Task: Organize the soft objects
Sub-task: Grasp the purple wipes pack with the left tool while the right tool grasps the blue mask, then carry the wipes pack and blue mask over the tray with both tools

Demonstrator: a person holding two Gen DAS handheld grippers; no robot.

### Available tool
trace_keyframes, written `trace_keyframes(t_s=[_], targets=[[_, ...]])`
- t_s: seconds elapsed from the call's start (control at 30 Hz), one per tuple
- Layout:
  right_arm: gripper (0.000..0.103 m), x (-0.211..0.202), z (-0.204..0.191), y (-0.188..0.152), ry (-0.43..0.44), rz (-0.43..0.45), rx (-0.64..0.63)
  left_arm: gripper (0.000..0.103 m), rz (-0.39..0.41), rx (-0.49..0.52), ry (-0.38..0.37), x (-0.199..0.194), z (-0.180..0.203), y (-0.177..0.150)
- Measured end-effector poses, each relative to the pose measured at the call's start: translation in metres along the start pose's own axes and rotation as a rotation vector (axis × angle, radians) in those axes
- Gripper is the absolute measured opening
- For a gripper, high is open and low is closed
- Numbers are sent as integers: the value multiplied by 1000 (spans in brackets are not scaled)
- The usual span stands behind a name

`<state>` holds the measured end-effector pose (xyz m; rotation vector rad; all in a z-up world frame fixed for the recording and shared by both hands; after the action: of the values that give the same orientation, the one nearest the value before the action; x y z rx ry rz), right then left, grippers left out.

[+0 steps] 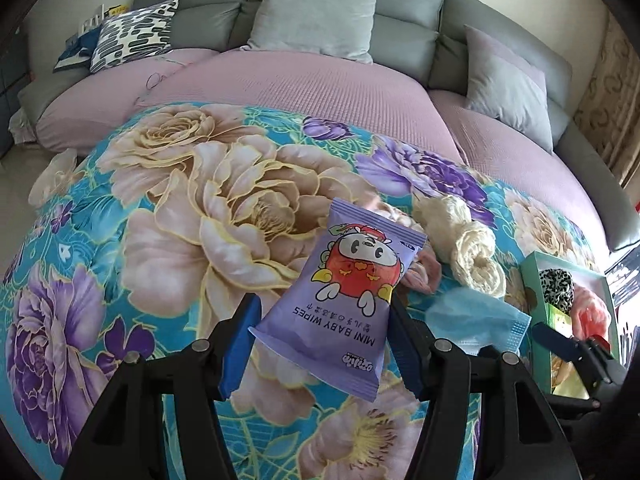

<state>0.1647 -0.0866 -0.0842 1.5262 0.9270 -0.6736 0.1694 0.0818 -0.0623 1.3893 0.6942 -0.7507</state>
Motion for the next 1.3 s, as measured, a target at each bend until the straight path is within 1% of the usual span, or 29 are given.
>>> trace_keyframes(t_s=[0.07, 0.13, 0.2, 0.27, 0.3, 0.33, 0.47, 0.53, 0.6, 0.73, 0.83, 0.9, 0.97, 1.03, 1.3], targets=[[82, 5, -2, -2, 10, -14, 5, 64, -9, -3, -1, 3, -1, -2], [69, 10, -4, -4, 32, -27, 15, 64, -12, -5, -2, 5, -1, -2], [66, 14, -6, -5, 57, -34, 33, 64, -12, -7, -4, 3, -2, -3], [60, 15, -4, -6, 62, -36, 45, 64, -14, -10, -4, 3, -2, -3], [53, 15, -4, -6, 64, -36, 49, 64, -16, -11, -3, 4, -3, -4], [50, 15, -4, -5, 66, -35, 54, 64, -19, -12, -2, 5, -3, -4], [44, 9, -2, -2, 73, -16, 65, 64, -27, -8, -1, 7, -2, -5], [36, 5, -2, 0, 81, -7, 65, 64, -26, -6, -2, 6, -1, -4], [35, 3, -3, 2, 90, -2, 67, 64, -25, -3, -2, 6, 0, -4], [21, 1, -3, 2, 106, -4, 69, 64, -24, 0, 0, 5, 0, -4], [17, -3, -4, 3, 119, 7, 71, 64, -23, 4, 0, 5, 0, -4], [13, -5, -4, 4, 133, 10, 74, 64, -23, 8, 0, 5, 1, -4], [13, -8, -5, 4, 142, 14, 76, 64, -21, 11, -1, 4, 2, -3], [10, -11, -5, 6, 152, 22, 79, 64, -17, 11, 0, 2, 3, -2], [9, -40, -7, 14, 208, 83, 81, 64, 22, 17, 4, -13, 8, 6]])
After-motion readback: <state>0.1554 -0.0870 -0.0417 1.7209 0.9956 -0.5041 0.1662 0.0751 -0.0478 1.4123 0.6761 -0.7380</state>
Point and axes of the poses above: each gripper's, at about its wrist camera, not at the fingertips, and x roughly the way its jaws point, z to its right, y to its top, the point moved 9 cm from there along x, roughly the way its jaws point, and after that the axes turned 9 degrees about x, right-handed, at the moved point
